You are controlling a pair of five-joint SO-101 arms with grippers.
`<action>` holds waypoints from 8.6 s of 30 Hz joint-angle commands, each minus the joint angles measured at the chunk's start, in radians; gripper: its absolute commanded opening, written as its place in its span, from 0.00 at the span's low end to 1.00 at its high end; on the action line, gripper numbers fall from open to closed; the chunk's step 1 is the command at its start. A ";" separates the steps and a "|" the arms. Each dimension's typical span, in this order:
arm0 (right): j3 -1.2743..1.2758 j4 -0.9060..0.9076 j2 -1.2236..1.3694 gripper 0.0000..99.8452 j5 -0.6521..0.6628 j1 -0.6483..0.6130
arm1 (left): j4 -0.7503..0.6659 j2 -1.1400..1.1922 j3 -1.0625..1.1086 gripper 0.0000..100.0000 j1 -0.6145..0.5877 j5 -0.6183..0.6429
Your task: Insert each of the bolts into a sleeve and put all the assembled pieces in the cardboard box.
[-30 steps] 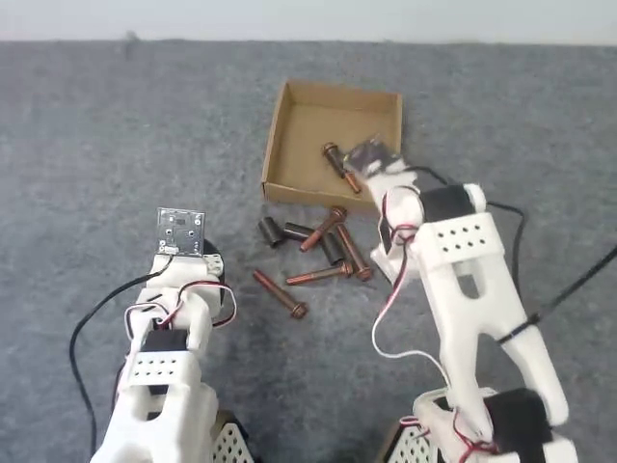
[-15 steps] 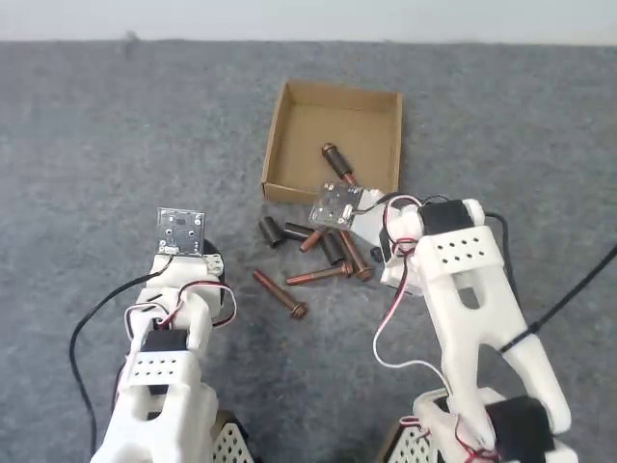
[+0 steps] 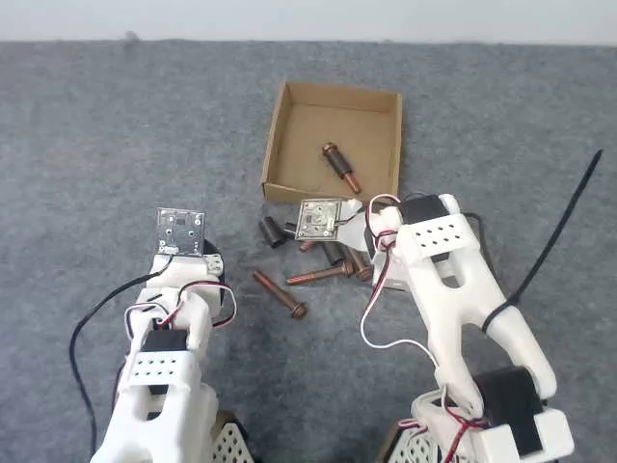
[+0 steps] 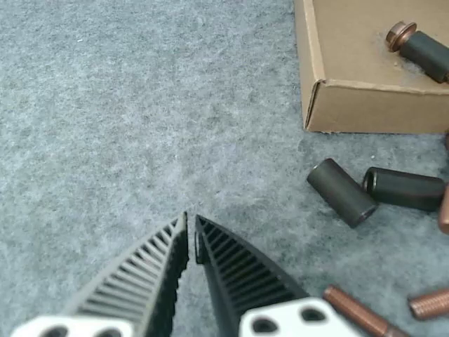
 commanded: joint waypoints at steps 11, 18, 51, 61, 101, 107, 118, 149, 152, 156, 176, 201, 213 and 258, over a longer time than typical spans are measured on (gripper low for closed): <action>-0.144 -0.025 0.134 0.17 0.104 -0.007 | -0.002 -0.026 -0.016 0.01 -0.002 -0.014; -0.255 -0.016 0.214 0.17 0.104 -0.001 | -0.002 -0.026 -0.016 0.01 -0.003 -0.014; -0.419 -0.025 0.538 0.17 0.160 0.096 | -0.002 -0.026 -0.018 0.01 -0.005 -0.014; -0.419 -0.104 0.539 0.16 0.078 0.038 | -0.002 -0.026 -0.018 0.01 -0.005 -0.014; -0.046 -0.024 -0.117 0.01 -0.855 0.516 | -0.002 -0.026 -0.018 0.01 -0.005 -0.014; 0.144 -0.186 -0.142 0.01 -0.970 0.561 | -0.002 -0.026 -0.018 0.01 -0.005 -0.014; 0.348 -0.512 -0.142 0.01 -1.062 0.697 | 0.003 -0.023 -0.031 0.01 -0.003 -0.014; 0.267 -0.519 0.016 0.01 -1.060 0.699 | 0.864 0.934 -1.302 0.01 0.377 -0.212; 0.267 -0.519 0.016 0.01 -1.060 0.685 | 0.865 0.999 -1.363 0.01 0.408 -0.207; 0.267 -0.519 0.016 0.01 -1.060 0.680 | 0.859 1.045 -1.417 0.01 0.465 -0.209; 0.267 -0.516 0.016 0.01 -1.060 0.682 | 0.922 1.378 -1.687 0.03 0.499 -0.155; 0.267 -0.512 0.016 0.01 -1.060 0.682 | 1.082 1.579 -1.899 0.15 0.468 -0.140; 0.267 -0.512 0.016 0.01 -1.060 0.682 | 1.433 1.893 -2.382 0.15 0.459 -0.146; 0.267 -0.526 0.018 0.01 -1.033 0.679 | 0.914 1.382 -1.647 0.14 0.486 0.006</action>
